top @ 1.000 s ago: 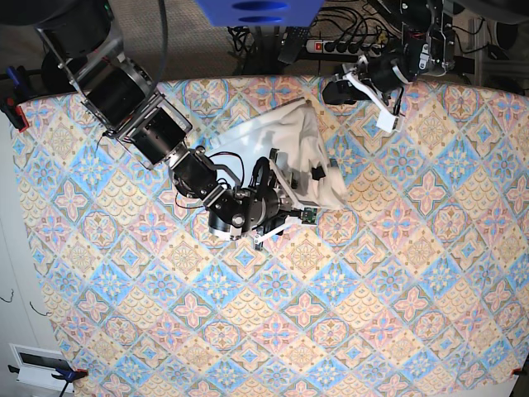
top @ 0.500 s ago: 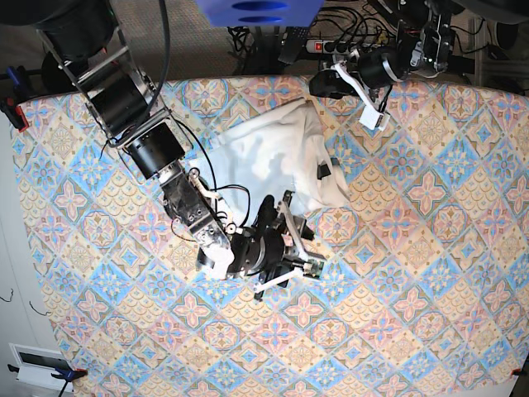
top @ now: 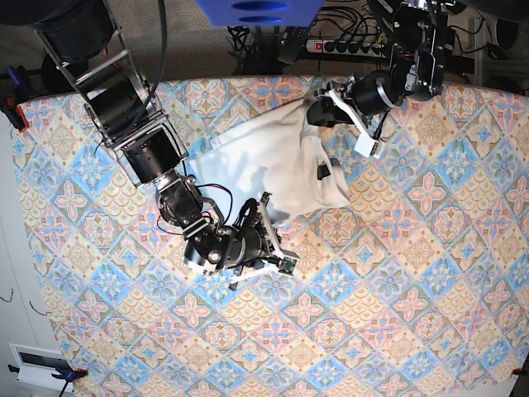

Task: Fold the T-shirt properly
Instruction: 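Pull the bundle edge with the left gripper and reposition the right gripper, then grasp the bundle sides with both grippers and flatten it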

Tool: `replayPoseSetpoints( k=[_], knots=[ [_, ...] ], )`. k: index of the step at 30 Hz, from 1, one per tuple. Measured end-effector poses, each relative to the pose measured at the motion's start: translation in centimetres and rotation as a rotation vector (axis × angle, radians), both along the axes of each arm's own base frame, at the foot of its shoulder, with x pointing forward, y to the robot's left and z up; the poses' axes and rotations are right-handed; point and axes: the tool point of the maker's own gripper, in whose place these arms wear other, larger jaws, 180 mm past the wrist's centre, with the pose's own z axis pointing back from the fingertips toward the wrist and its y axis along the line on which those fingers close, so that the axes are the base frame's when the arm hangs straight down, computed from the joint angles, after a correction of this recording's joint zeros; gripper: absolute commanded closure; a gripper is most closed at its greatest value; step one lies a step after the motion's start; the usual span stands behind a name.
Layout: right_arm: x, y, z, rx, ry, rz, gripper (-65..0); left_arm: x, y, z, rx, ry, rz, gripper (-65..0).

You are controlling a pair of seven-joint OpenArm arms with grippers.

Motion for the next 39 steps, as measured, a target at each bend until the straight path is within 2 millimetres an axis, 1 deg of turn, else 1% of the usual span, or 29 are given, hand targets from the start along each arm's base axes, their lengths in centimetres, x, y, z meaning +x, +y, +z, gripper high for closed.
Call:
replayPoseSetpoints(
  k=[2, 4, 5, 10, 13, 17, 19, 22, 24, 26, 28, 29, 31, 35, 39],
  knots=[
    [-0.1, -1.4, -1.7, -0.06, 0.007, -0.003, -4.0, 0.5, 0.0, -0.1, 0.023, -0.013, -0.005, -0.7],
    [-0.3, -2.8, -3.1, -0.109, 0.019, -0.008, -4.0, 1.0, 0.1, -0.1, 0.049, -0.03, -0.01, 0.0],
    [-0.5, -2.9, -3.5, -0.103, 0.029, -0.011, -4.0, 1.2, 0.2, -0.2, 0.066, -0.036, -0.013, 0.0],
    [-1.1, -3.2, -4.7, -0.099, 0.07, -0.024, -4.0, 1.1, 1.5, -1.3, 0.184, -0.036, -0.046, 0.0],
    [-1.4, -3.5, -5.3, -0.115, 0.085, -0.023, -4.0, 2.1, 2.0, -1.9, 0.209, -0.037, -0.043, 0.0],
    [-1.5, -3.9, -5.4, -0.129, 0.088, -0.025, -4.0, 3.0, 3.1, -3.6, 0.258, -0.007, -0.041, 0.0],
    [-1.5, -4.8, -5.6, -0.162, 0.096, -0.034, -4.0, 3.4, 3.4, -3.7, 0.267, -0.01, -0.04, 0.0],
    [-1.6, -6.7, -6.0, -0.201, 0.107, -0.049, -4.0, 4.7, 3.8, -3.4, 0.31, -0.038, -0.051, 0.0],
    [-1.7, -8.6, -6.4, -0.239, 0.114, -0.068, -4.0, 6.1, 3.4, -2.8, 0.345, -0.077, -0.081, 0.0],
    [-1.7, -10.4, -6.6, -0.271, 0.118, -0.083, -4.0, 7.6, 2.4, -2.5, 0.358, -0.113, -0.12, 0.0],
    [-1.5, -12.0, -6.2, -0.312, 0.096, -0.09, -4.0, 8.7, 1.8, -2.8, 0.371, -0.119, -0.145, 0.0],
    [-1.7, -12.3, -5.8, -0.315, 0.078, -0.089, -4.0, 9.0, 1.8, -3.2, 0.381, -0.11, -0.153, 0.0],
    [-2.6, -12.3, -5.6, -0.314, 0.055, -0.076, -4.0, 9.8, 1.7, -3.8, 0.394, -0.114, -0.162, 0.0],
    [-5.7, -13.0, -6.2, -0.336, 0.062, -0.037, -4.0, 12.4, 0.6, -3.5, 0.397, -0.161, -0.193, 0.0],
    [-6.5, -15.0, -5.5, -0.386, 0.034, -0.035, -4.0, 15.5, -1.0, -2.9, 0.394, -0.215, -0.22, 0.0]
  ],
)
